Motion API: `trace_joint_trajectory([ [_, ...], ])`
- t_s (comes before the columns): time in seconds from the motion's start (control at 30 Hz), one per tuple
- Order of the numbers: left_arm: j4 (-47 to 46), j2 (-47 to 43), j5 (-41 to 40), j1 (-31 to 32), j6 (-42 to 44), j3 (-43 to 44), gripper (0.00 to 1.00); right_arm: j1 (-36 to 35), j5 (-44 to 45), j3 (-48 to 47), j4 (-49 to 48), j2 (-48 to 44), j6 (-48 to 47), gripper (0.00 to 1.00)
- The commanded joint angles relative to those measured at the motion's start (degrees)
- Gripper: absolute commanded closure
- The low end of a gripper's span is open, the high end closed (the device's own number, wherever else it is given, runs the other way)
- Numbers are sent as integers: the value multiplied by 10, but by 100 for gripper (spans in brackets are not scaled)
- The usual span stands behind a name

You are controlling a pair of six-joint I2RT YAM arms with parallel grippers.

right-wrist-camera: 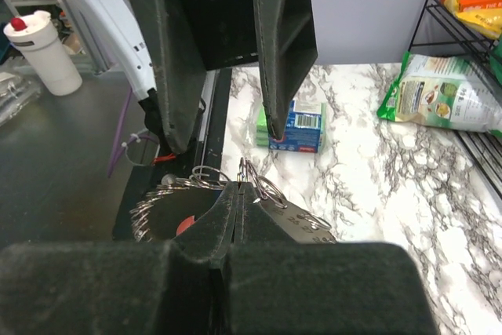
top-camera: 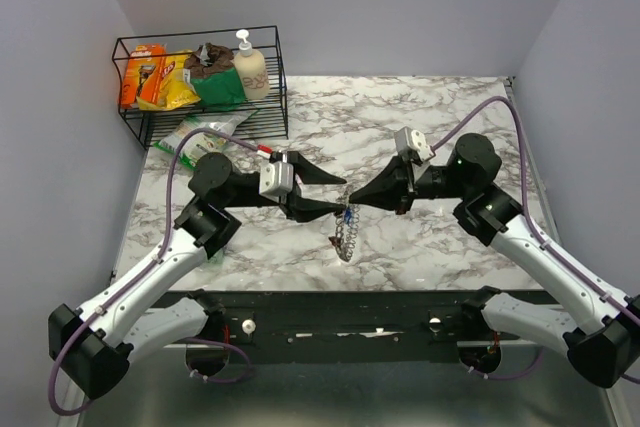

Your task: Put the keys on the keyring

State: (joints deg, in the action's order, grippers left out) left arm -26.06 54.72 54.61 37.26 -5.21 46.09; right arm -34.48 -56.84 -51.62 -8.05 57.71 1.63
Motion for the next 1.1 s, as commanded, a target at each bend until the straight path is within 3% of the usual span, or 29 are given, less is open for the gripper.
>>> trace_joint_trajectory([
  [0.0,298,6,-36,3,144,80,43,1,9,-48,101,22,-57,99],
  [0.2,471,32,-112,2,216,177,42,1,23,-119,234,71,-123,99],
  [0.37,583,64,-121,3,249,236,42,1,58,-147,285,103,-149,99],
  [0.53,687,124,-124,2,264,300,49,1,64,-198,349,139,-186,99],
  [0.77,673,139,-98,2,278,284,50,1,45,-251,459,192,-235,99],
  [1.07,655,173,-81,3,297,289,55,-1,29,-256,482,208,-254,99],
])
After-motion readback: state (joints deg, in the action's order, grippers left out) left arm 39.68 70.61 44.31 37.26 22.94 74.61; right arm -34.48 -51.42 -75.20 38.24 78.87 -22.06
